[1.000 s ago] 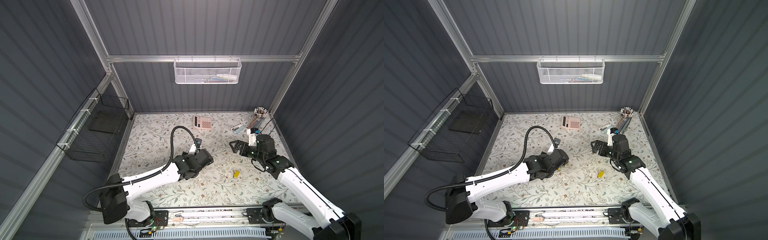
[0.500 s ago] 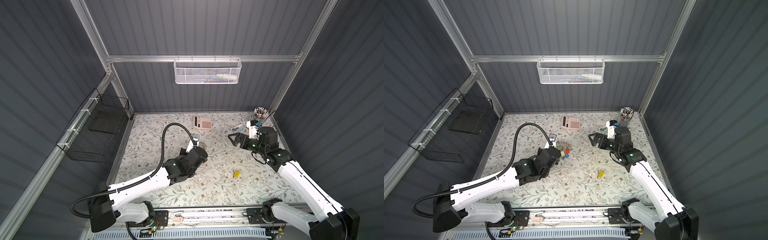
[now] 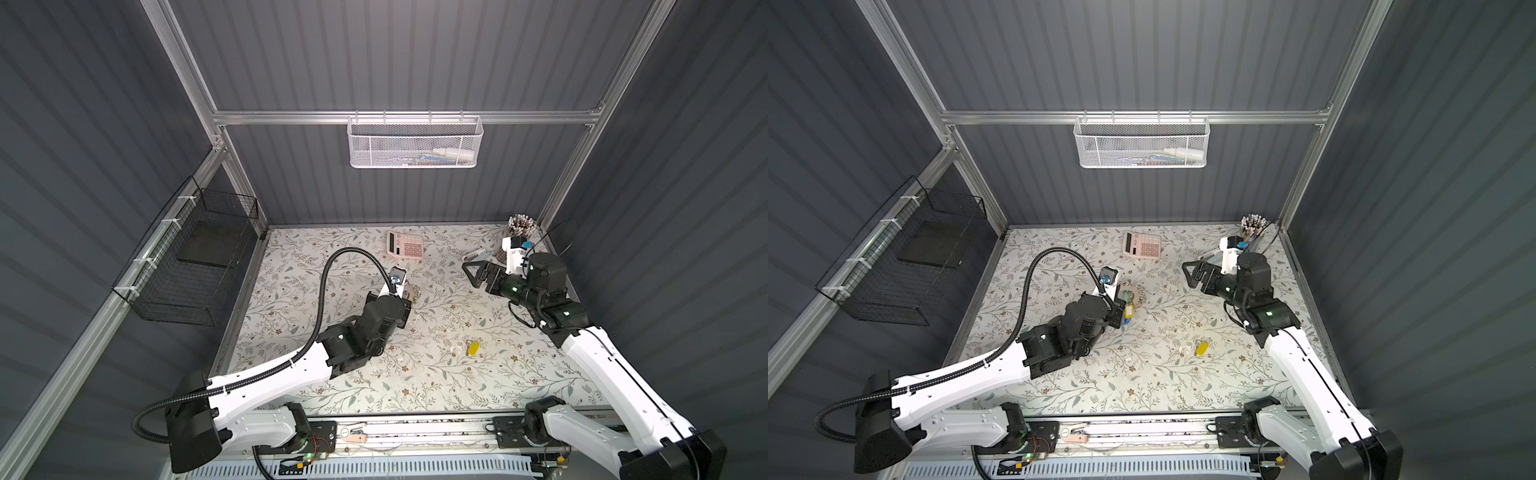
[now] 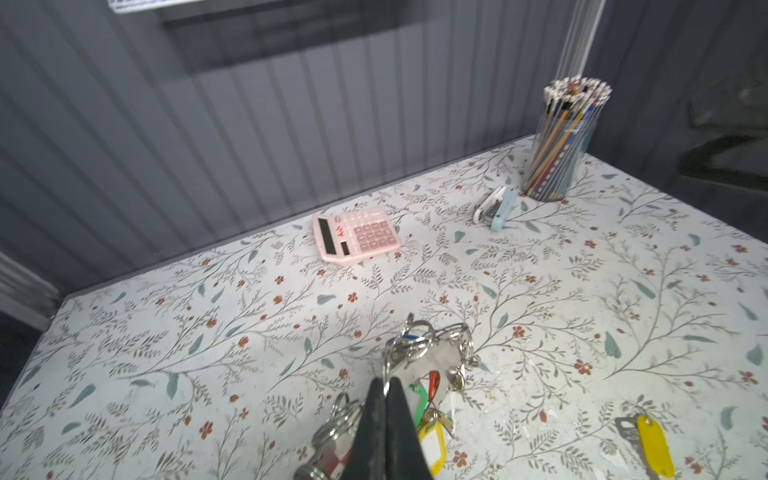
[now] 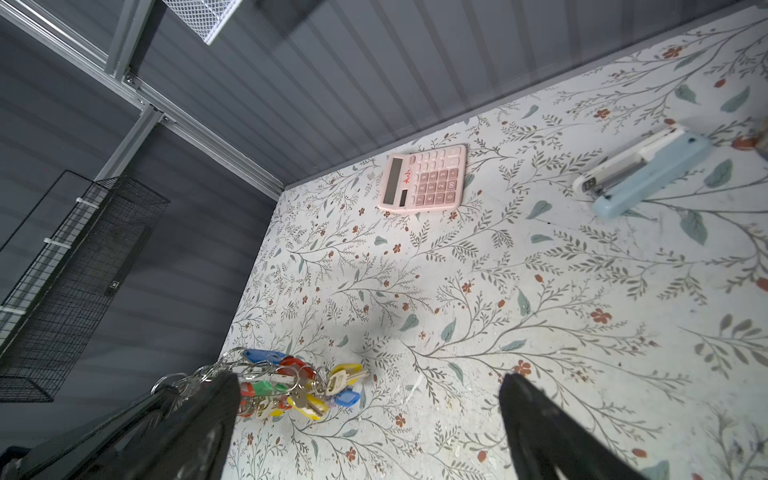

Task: Put the keys on the keyring
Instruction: 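Lift the key ring with the left gripper toward the right gripper, then close the right gripper on the ring beside the left gripper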

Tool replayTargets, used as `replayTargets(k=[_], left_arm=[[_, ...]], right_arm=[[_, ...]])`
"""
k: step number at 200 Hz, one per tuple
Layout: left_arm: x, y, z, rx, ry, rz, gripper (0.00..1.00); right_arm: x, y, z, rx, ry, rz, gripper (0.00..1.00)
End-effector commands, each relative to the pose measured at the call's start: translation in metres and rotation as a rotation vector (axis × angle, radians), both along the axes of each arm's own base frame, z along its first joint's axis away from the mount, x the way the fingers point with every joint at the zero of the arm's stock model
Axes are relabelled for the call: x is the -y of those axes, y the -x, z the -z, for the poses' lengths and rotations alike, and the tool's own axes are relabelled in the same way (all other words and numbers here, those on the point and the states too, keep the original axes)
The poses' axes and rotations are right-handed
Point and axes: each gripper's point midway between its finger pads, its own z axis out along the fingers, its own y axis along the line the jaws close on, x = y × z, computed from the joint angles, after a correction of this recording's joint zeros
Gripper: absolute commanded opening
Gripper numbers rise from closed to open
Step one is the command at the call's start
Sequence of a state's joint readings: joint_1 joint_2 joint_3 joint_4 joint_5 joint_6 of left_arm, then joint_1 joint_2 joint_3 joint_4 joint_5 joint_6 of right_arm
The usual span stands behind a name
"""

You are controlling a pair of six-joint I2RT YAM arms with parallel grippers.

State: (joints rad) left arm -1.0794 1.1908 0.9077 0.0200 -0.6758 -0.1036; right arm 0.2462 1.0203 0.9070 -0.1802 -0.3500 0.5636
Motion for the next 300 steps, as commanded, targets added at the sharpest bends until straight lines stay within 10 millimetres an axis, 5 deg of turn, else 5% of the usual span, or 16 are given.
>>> replayTargets(k=[1,55,109,160,242,300], left_arm=[[0.017,0.008,-0.038,0.109,0.116,0.138,0.00],[0.026,0.001,-0.044,0.153,0.240,0.385,0.00],[0.047,0.016,-0.045,0.231,0.196,0.576,0.00],[0.057,0.008,-0.048,0.214,0.258,0.684,0.00],[0.063,-0.003,-0.060,0.152,0.358,0.853,0.00],[0.054,-0.012,-0.074,0.126,0.449,0.950,0.00]], right_arm=[[-0.008,-0.005,-0.026,0.073,-0.049,-0.080,0.99],[-0.008,-0.014,-0.043,0.142,-0.059,-0.090,0.99],[-0.018,-0.010,-0.036,0.145,-0.070,-0.161,0.99],[-0.031,0.002,-0.033,0.185,-0.083,-0.225,0.99],[-0.048,0.012,-0.019,0.224,-0.128,-0.337,0.79],[-0.067,0.015,-0.034,0.325,-0.171,-0.455,0.61]])
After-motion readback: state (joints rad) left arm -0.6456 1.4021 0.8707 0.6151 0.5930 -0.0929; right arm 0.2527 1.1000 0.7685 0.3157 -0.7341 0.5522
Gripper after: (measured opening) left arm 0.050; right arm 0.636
